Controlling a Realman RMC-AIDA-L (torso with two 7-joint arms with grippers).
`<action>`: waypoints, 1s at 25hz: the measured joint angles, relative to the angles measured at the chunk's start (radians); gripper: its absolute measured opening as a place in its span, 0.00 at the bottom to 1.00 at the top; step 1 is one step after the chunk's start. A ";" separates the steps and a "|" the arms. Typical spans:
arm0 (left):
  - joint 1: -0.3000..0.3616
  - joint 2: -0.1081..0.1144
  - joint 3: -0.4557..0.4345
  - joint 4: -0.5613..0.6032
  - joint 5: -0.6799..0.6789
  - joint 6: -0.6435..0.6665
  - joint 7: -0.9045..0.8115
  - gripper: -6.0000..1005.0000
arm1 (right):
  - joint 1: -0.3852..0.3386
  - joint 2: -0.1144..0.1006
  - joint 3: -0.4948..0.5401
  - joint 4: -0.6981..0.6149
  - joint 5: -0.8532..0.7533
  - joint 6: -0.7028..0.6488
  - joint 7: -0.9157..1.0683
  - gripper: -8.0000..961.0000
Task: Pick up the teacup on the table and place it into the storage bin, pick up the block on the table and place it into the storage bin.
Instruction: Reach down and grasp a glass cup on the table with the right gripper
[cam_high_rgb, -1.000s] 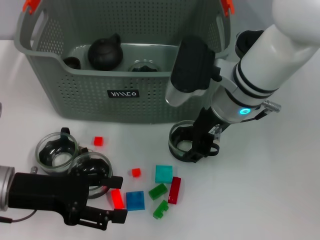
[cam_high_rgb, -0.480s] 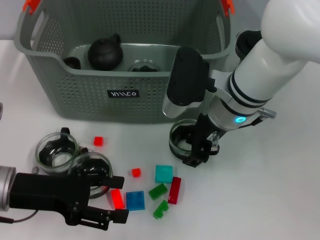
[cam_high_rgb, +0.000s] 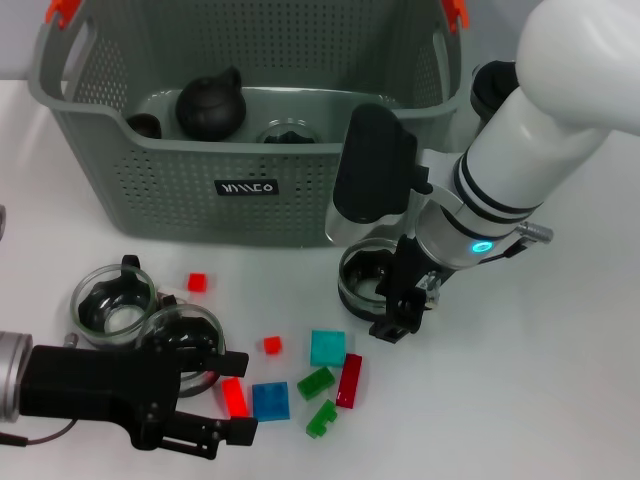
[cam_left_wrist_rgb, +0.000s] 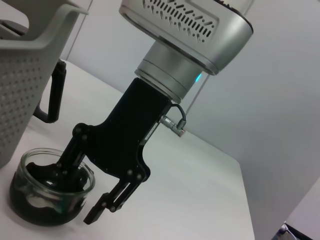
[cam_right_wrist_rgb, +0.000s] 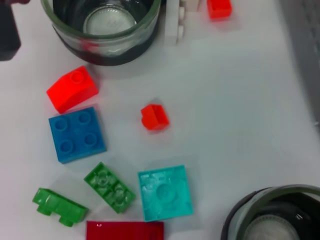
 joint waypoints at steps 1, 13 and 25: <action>0.000 0.000 0.000 0.000 0.000 -0.001 0.000 0.90 | 0.000 0.000 -0.003 0.000 0.000 0.000 0.000 0.50; 0.000 0.000 -0.001 0.000 0.000 -0.008 -0.003 0.90 | 0.000 0.000 -0.035 -0.009 0.002 -0.004 0.009 0.36; 0.000 0.000 -0.002 0.000 0.000 -0.009 -0.003 0.90 | -0.005 -0.006 -0.023 -0.052 0.002 -0.048 0.023 0.07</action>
